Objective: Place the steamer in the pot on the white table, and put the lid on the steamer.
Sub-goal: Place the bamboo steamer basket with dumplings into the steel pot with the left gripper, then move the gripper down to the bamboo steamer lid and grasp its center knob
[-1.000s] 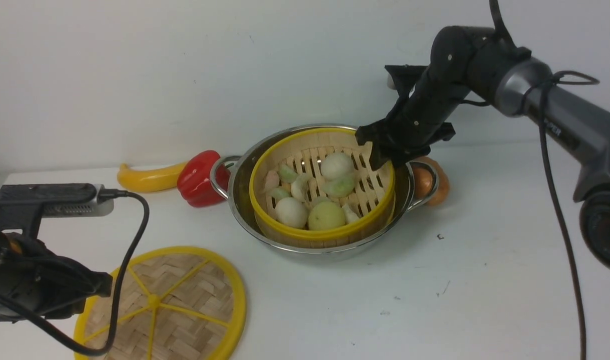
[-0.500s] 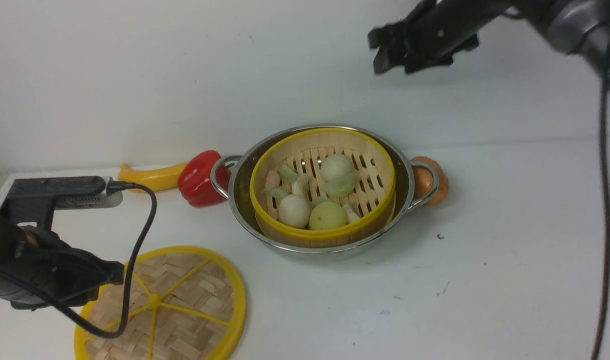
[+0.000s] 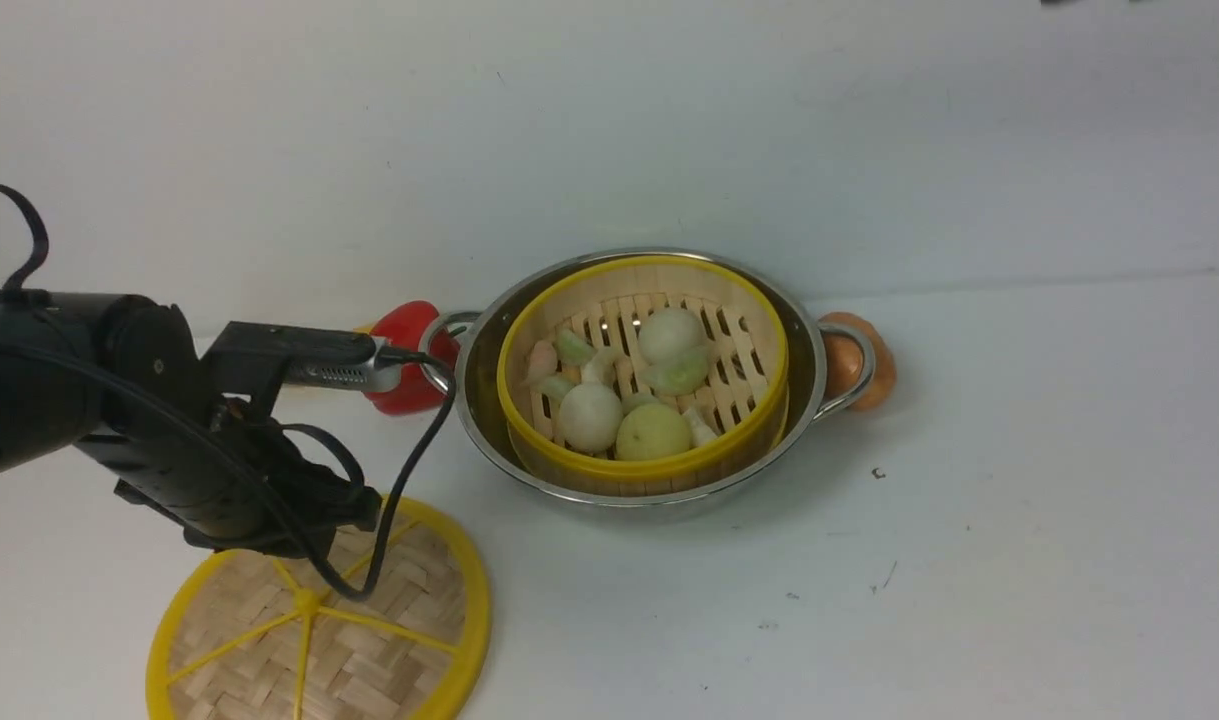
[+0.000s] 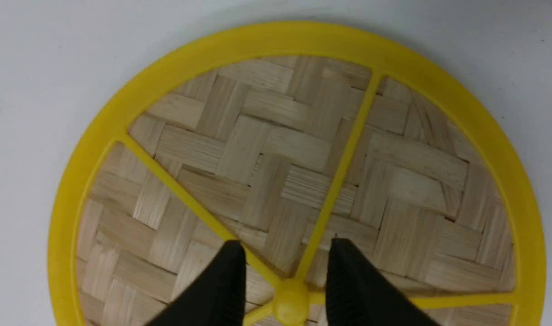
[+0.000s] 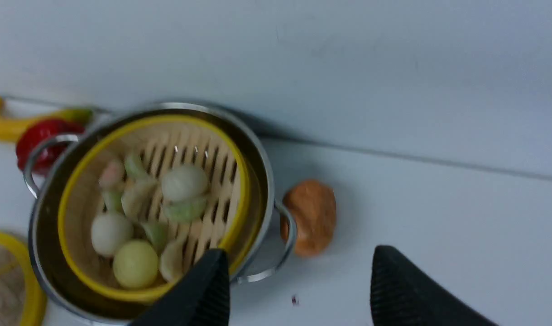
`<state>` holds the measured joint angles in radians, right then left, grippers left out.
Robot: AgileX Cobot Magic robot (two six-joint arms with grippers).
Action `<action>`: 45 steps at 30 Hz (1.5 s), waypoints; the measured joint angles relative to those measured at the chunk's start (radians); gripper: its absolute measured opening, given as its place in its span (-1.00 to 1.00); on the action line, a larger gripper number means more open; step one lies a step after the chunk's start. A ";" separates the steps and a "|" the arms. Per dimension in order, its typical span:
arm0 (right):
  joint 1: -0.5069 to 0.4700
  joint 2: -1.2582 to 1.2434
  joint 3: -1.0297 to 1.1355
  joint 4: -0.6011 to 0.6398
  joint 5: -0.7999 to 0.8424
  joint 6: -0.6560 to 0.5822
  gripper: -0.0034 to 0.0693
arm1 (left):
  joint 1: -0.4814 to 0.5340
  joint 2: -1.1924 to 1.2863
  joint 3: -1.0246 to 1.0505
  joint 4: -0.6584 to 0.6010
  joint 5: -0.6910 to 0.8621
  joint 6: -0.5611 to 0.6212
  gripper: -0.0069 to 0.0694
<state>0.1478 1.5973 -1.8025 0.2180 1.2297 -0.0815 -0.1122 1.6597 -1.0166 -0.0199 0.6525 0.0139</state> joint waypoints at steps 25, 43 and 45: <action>0.000 -0.419 0.736 0.142 -0.175 -0.109 -0.01 | -0.001 0.108 -0.006 0.000 0.077 -0.007 -0.19; 0.000 -0.421 0.737 0.088 -0.076 -0.114 -0.01 | -0.069 0.016 -0.472 0.118 0.431 0.020 -0.52; 0.000 -0.421 0.737 0.088 -0.067 -0.114 -0.01 | -0.132 0.070 -0.627 0.081 0.442 0.043 -0.52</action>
<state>0.1478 1.1765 -1.0660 0.3064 1.1629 -0.1958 -0.2442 1.7292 -1.6435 0.0606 1.0943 0.0568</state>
